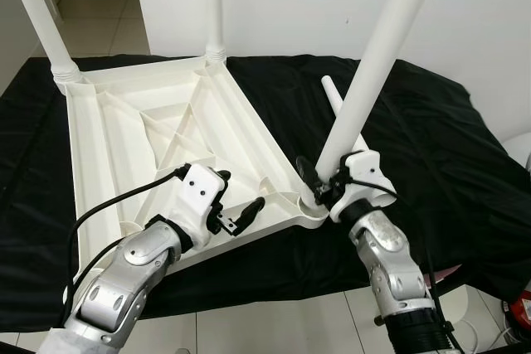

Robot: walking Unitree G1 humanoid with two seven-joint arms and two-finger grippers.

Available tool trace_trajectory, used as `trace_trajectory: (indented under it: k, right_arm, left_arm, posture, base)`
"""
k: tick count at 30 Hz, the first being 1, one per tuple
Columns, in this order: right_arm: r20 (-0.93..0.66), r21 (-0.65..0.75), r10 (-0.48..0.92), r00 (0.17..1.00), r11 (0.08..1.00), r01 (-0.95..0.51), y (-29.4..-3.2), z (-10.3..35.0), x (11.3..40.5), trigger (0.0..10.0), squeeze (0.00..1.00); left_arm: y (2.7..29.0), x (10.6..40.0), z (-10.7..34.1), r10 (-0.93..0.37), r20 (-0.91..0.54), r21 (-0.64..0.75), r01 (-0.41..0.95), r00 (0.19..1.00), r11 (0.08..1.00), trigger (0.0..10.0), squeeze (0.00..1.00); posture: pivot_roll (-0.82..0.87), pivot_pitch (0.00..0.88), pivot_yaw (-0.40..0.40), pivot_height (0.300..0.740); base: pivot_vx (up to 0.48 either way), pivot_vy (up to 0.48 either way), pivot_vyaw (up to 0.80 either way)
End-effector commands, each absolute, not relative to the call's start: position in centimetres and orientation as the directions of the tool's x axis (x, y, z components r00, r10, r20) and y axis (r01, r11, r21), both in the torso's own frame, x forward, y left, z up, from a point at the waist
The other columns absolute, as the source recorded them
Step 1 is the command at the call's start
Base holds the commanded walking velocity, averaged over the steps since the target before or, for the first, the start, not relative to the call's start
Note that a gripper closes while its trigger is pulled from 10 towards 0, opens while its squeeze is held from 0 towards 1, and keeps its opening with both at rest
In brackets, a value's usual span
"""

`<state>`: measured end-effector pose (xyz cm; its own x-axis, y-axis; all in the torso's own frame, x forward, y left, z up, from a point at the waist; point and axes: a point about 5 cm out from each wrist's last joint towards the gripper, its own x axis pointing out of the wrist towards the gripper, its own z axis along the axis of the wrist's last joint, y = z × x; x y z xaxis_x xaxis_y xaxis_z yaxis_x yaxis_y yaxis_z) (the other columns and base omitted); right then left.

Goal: Building children table

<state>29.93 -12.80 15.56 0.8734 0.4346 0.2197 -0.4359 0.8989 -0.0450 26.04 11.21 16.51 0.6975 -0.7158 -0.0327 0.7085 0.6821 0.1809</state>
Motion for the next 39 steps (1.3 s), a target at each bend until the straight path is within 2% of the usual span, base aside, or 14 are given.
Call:
trace_trajectory:
  k: [1,5,8,19,31,39]
  right_arm:
    - [0.141,-0.034,0.455,0.879,0.890,-0.455,-13.0,13.3,29.1,10.0,0.00]
    - [0.101,-0.020,0.474,0.875,0.880,-0.475,-12.9,12.1,28.7,10.0,0.00]
    - [0.095,-0.046,0.517,0.851,0.856,-0.515,-12.6,11.8,28.4,10.0,0.00]
    - [0.061,-0.133,0.590,0.805,0.804,-0.579,-12.6,11.1,27.9,10.0,0.00]
    - [-0.030,-0.067,0.546,0.837,0.835,-0.547,-13.2,10.2,29.6,10.0,0.00]
    - [-0.042,0.042,0.509,0.860,0.860,-0.508,-13.0,10.1,30.4,10.0,0.00]
  left_arm:
    - [10.8,25.0,16.6,-0.826,-0.071,0.168,0.823,0.559,0.542,10.0,0.00]
    - [10.4,24.9,16.4,-0.835,-0.094,0.117,0.839,0.543,0.532,10.0,0.00]
    - [9.5,24.4,15.9,-0.861,-0.125,0.091,0.870,0.493,0.485,10.0,0.00]
    - [9.3,24.2,15.8,-0.873,-0.149,0.049,0.885,0.465,0.463,10.0,0.00]
    - [9.2,24.2,16.2,-0.872,-0.148,0.057,0.884,0.467,0.464,10.0,0.00]
    - [9.2,24.2,16.5,-0.866,-0.146,0.060,0.878,0.478,0.474,10.0,0.00]
  posture:
    - [0.05,0.090,-0.080,0.740]
    - [0.04,0.094,-0.074,0.740]
    - [0.02,0.103,-0.060,0.740]
    - [0.01,0.110,-0.044,0.740]
    - [0.01,0.113,-0.041,0.740]
    - [0.02,0.114,-0.046,0.740]
  base:
    - [0.000,0.000,0.00]
    - [0.000,0.000,0.00]
    - [0.000,0.000,0.00]
    - [0.000,0.000,0.00]
    - [0.000,0.000,0.00]
    - [0.000,0.000,0.00]
